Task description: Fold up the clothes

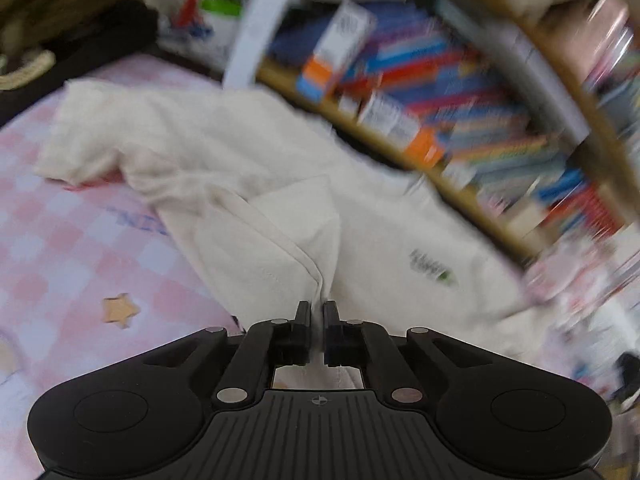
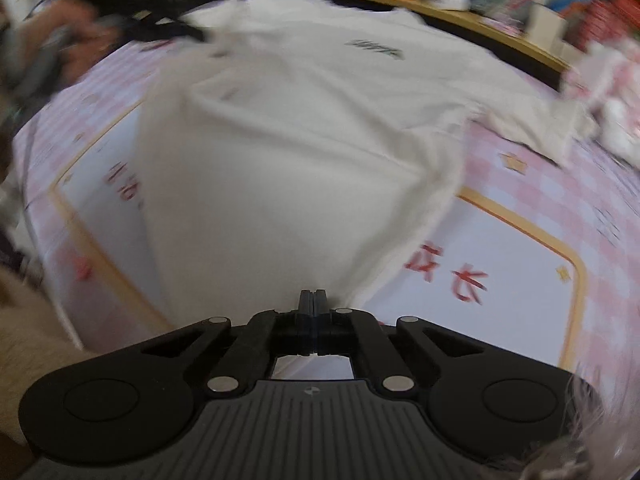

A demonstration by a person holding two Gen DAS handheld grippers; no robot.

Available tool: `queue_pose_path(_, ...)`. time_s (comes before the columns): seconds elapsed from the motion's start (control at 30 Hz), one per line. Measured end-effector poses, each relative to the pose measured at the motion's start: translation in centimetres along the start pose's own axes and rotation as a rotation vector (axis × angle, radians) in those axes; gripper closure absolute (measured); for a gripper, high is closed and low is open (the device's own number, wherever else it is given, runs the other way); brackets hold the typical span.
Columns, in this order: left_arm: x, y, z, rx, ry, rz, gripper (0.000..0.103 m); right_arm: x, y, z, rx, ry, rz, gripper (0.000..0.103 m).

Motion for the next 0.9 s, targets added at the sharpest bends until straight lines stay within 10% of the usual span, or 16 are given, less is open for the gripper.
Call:
queue_pose_path(0.3, -16.8, 7.2, 2.4, 0.027, 0.074, -0.186, 0.098, -1.3, 1.2, -1.0, 0.214, 0.155, -0.039, 0.102)
queue_pose_path(0.57, -17.4, 13.9, 6.5, 0.23, 0.042, 0.21, 0.09, -2.6, 4.0, -0.5, 0.513, 0.209, -0.093, 0.086)
queue_pose_path(0.63, -18.1, 13.1, 8.4, 0.204, 0.016, 0.183, 0.085, -3.1, 4.8, 0.4, 0.557, 0.208, -0.119, 0.067)
queue_pose_path(0.9, -16.1, 11.6, 12.3, 0.197, -0.147, 0.157, 0.069, -3.3, 6.6, 3.0, 0.689, 0.191, -0.207, 0.065)
Point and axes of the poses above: each gripper's, at about its wrist camera, not at the fingertips, and x roughly the way its jaws point, z to its left, y to its underside, the point moved 2 cm from there along x, roughly the way its jaws point, and after that the axes turned 9 degrees about -y, right-handed, at the moved point
